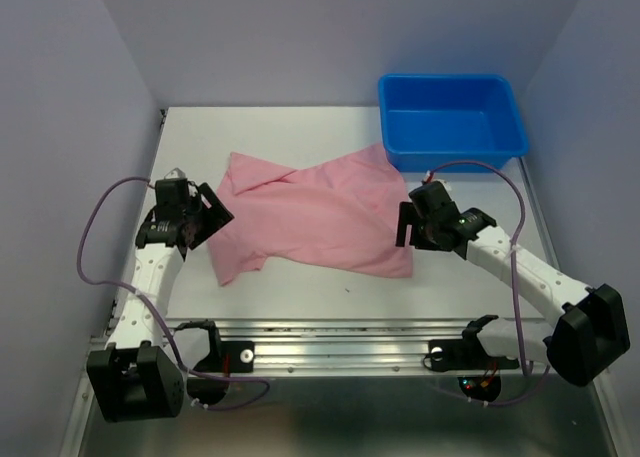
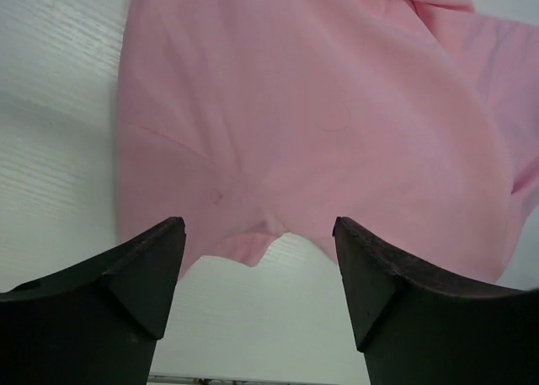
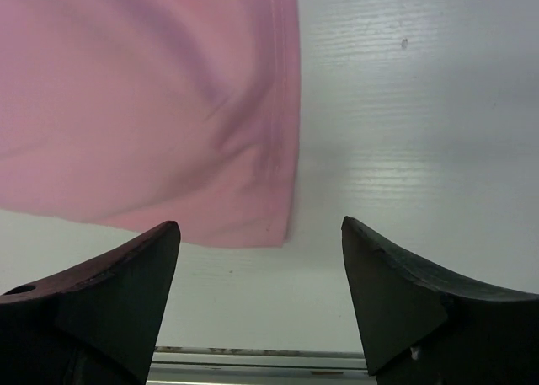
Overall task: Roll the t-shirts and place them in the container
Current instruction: Flatten out the T-shirt at the center of the board.
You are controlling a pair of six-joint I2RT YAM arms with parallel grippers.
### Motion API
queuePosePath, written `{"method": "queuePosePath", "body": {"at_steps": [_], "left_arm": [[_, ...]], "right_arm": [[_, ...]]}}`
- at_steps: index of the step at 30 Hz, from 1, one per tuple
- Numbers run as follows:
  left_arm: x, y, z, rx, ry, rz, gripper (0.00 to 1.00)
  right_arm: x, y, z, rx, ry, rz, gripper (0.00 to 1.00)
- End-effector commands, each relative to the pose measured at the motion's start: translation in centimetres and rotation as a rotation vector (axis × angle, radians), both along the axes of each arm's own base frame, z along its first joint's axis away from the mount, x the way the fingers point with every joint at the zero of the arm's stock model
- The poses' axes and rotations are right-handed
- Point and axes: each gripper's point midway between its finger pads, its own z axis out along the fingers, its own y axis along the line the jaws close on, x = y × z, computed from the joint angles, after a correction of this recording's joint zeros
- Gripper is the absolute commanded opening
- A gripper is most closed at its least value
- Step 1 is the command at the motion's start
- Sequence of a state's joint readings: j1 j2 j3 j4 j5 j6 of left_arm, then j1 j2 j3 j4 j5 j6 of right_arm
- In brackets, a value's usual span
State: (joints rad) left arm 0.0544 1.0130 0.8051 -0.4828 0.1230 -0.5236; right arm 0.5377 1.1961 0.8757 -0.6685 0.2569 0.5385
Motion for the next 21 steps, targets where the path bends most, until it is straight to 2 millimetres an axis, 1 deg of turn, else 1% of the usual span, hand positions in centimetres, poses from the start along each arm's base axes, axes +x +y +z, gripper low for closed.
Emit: {"method": "queuePosePath", "body": {"at_steps": [1,2,3,5,6,7,8,9,10,11,12,13,14,15,16,17,19,20,21], "left_arm": [[1.3,0.0,4.0,0.009,-0.099,-0.016,0.83],[1.7,0.7,4.6,0.043,-0.107,0.007,0.83],[2.0,1.1,5.1,0.058,-0.117,0.017,0.83],[3.0,1.5,6.0,0.076,-0.137,0.025,0.78],[3.3,1.4,5.9,0.074,-0.139,0.022,0.76],[3.7,1.3,5.6,0.067,-0.138,0.017,0.68],[4.4,0.9,4.4,0.047,-0.121,0.001,0.60],[4.7,0.6,3.6,0.033,-0.108,-0.012,0.53],[5.1,0.4,2.4,0.019,-0.098,-0.013,0.34],[5.4,0.3,1.6,0.009,-0.081,-0.014,0.22],[5.7,0.0,-0.1,-0.010,-0.036,-0.022,0.09],[5.9,-0.1,-1.1,-0.020,-0.014,-0.022,0.00],[6.2,-0.3,-1.9,-0.034,-0.008,-0.021,0.00],[6.6,-0.6,-3.0,-0.052,0.013,-0.027,0.00],[6.6,-0.7,-3.7,-0.062,0.027,-0.027,0.00],[6.7,-0.8,-4.6,-0.071,0.050,-0.018,0.00],[6.9,-0.7,-5.3,-0.073,0.061,-0.006,0.00],[7.0,-0.7,-5.6,-0.075,0.066,-0.002,0.00],[7.1,-0.7,-6.5,-0.081,0.093,0.007,0.00]], "right_arm": [[1.4,-0.7,2.9,-0.008,-0.091,-0.079,0.84],[2.1,-0.5,4.0,0.001,-0.118,-0.079,0.86],[2.4,-0.3,4.2,-0.004,-0.120,-0.075,0.86],[3.2,0.3,4.8,0.011,-0.134,-0.066,0.86],[3.6,0.8,4.7,0.014,-0.130,-0.053,0.85],[3.7,1.2,4.9,0.038,-0.134,-0.044,0.84],[4.0,2.5,4.4,0.082,-0.120,-0.017,0.81],[4.1,3.2,4.1,0.107,-0.111,-0.003,0.78],[3.6,4.1,2.9,0.147,-0.068,0.016,0.74],[3.5,4.7,2.4,0.173,-0.058,0.022,0.69],[3.9,5.4,2.2,0.206,-0.069,0.028,0.55],[3.9,5.8,1.7,0.229,-0.059,0.024,0.47],[3.5,5.8,0.6,0.234,-0.037,0.022,0.40],[3.8,6.1,-0.1,0.238,-0.030,0.017,0.26],[3.9,6.2,-0.5,0.239,-0.023,0.016,0.21],[4.1,6.3,-1.3,0.229,-0.010,0.012,0.14],[4.4,6.3,-2.0,0.215,-0.002,0.006,0.09],[4.5,6.2,-2.4,0.207,0.000,0.005,0.09],[4.8,6.3,-3.3,0.192,0.013,0.002,0.09]]}}
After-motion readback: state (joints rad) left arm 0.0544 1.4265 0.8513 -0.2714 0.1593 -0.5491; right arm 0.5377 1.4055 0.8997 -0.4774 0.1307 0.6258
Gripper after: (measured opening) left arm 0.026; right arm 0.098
